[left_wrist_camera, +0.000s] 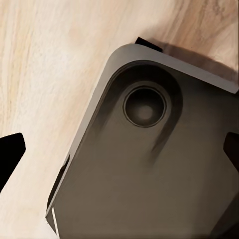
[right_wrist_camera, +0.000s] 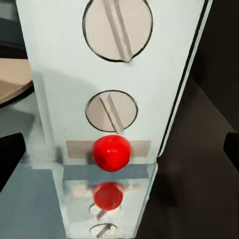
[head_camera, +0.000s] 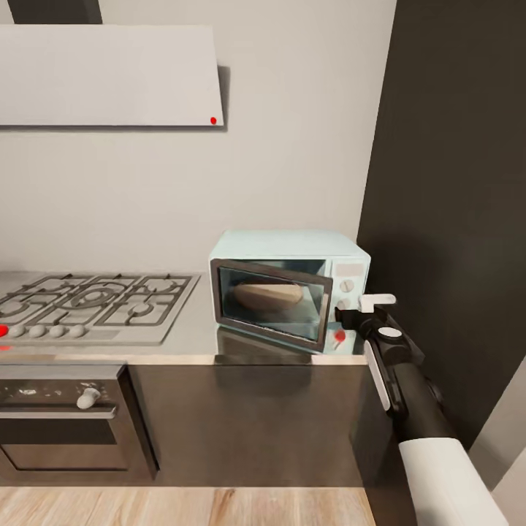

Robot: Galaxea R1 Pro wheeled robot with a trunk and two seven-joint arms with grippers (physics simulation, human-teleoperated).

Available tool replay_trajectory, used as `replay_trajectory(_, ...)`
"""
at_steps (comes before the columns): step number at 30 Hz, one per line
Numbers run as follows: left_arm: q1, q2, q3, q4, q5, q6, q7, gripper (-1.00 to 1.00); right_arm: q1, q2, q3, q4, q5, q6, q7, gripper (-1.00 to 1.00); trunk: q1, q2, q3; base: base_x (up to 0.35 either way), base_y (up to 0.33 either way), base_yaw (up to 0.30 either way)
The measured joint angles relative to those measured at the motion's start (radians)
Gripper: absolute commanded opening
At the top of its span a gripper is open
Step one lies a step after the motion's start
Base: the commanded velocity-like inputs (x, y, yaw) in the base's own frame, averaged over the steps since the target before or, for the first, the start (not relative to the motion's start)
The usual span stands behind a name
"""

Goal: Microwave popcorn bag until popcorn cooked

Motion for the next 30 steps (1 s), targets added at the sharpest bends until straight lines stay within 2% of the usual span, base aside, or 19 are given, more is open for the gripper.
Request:
replay_trajectory(3,0.0,0.0,0.0,0.0,0.0,0.0,0.0,1.0,0.001,0.001,0.002,0.0,-0.001,0.0,0.009,1.0,0.0,0.0,0.0,0.066,0.0,0.0)
replay_trajectory(5,-0.001,0.0,0.0,0.0,0.0,0.0,0.0,1.0,0.001,0.002,0.004,-0.001,-0.002,0.0,0.051,1.0,0.0,0.0,0.0,0.016,0.0,0.0)
replay_trajectory(6,0.0,0.0,0.0,-0.001,0.0,0.0,0.0,1.0,0.0,0.002,0.004,-0.002,0.021,0.0,0.089,1.0,0.0,0.0,0.0,0.004,0.0,0.0)
replay_trajectory(9,-0.001,0.0,0.0,-0.001,0.0,0.0,0.0,1.0,0.001,0.002,-0.069,-0.001,0.02,-0.001,0.258,1.0,0.001,0.0,0.0,0.001,0.0,0.0)
replay_trajectory(11,0.0,0.0,0.0,-0.001,0.0,0.0,0.0,1.0,0.001,0.0,-0.1,-0.001,0.015,0.0,0.368,1.0,0.001,0.0,0.0,0.0,0.0,0.0)
replay_trajectory(12,0.0,0.0,0.0,0.0,0.0,0.0,0.0,1.0,0.0,-0.006,-0.089,-0.001,0.008,0.002,0.485,1.0,0.001,0.0,0.0,0.0,0.0,0.0)
replay_trajectory(13,0.0,0.0,0.0,0.0,0.0,0.0,0.0,1.0,0.0,-0.008,-0.004,-0.002,-0.004,0.007,0.552,1.0,0.001,0.0,0.0,0.0,0.0,0.0)
replay_trajectory(14,0.0,0.0,0.0,0.0,0.0,0.0,0.0,1.0,0.0,-0.011,0.0,-0.002,0.001,0.01,0.624,1.0,0.001,0.0,0.0,0.0,0.0,0.0)
replay_trajectory(17,-0.001,0.0,0.0,0.0,0.0,-0.001,0.0,1.0,0.001,-0.024,0.0,-0.002,0.005,0.015,0.725,1.0,0.001,0.0,0.0,0.0,0.0,0.0)
replay_trajectory(25,-0.001,0.0,0.0,0.0,0.0,-0.001,0.0,1.0,0.001,-0.021,0.001,0.003,-0.002,0.023,0.749,1.0,0.001,0.0,0.0,-0.002,0.004,0.0)
replay_trajectory(30,-0.001,-0.003,0.001,-0.002,0.0,-0.002,0.001,1.0,0.001,-0.011,0.004,0.015,-0.002,0.022,0.748,1.0,0.001,0.0,0.0,-0.131,0.223,0.0)
